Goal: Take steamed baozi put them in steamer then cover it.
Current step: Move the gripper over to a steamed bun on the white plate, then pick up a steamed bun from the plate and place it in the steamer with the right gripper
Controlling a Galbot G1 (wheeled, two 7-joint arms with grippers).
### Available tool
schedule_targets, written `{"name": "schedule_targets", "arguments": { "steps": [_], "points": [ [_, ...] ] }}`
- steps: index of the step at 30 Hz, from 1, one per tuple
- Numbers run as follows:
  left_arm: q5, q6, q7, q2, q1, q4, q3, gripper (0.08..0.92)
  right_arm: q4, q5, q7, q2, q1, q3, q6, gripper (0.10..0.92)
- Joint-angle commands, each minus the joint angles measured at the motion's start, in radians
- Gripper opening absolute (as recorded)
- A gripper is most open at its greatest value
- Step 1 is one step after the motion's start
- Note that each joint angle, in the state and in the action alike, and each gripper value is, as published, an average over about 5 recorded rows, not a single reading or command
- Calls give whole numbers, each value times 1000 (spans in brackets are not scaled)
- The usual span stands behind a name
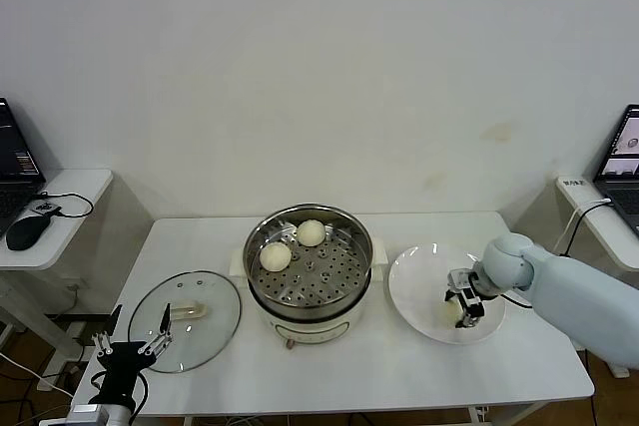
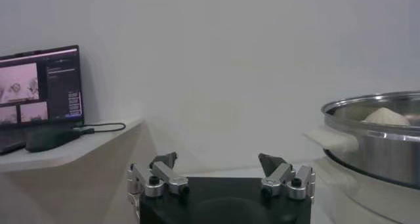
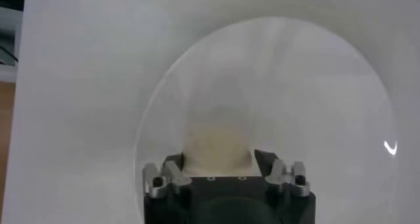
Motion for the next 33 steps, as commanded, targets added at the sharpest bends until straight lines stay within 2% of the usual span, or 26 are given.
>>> {"name": "schedule_targets", "arguments": {
  "steps": [1, 5, 16, 24, 33],
  "points": [
    [-1, -1, 0, 1, 2, 0, 0, 823, -3, 4, -17, 6, 11, 1, -1, 562],
    [-1, 0, 0, 3, 1, -2, -1, 823, 28, 37, -34, -23, 88, -37, 0, 509],
    [-4, 1, 1, 8, -2, -10, 5, 823, 96, 218, -58, -47, 490, -187, -9, 518],
    [-10, 3, 0, 15, -9, -14, 3, 823, 82, 336, -62, 111, 784, -325, -16, 526],
    [-10, 1, 0, 14, -14, -12, -6, 823, 95, 368, -31, 345, 789, -383, -21, 526]
  ]
}}
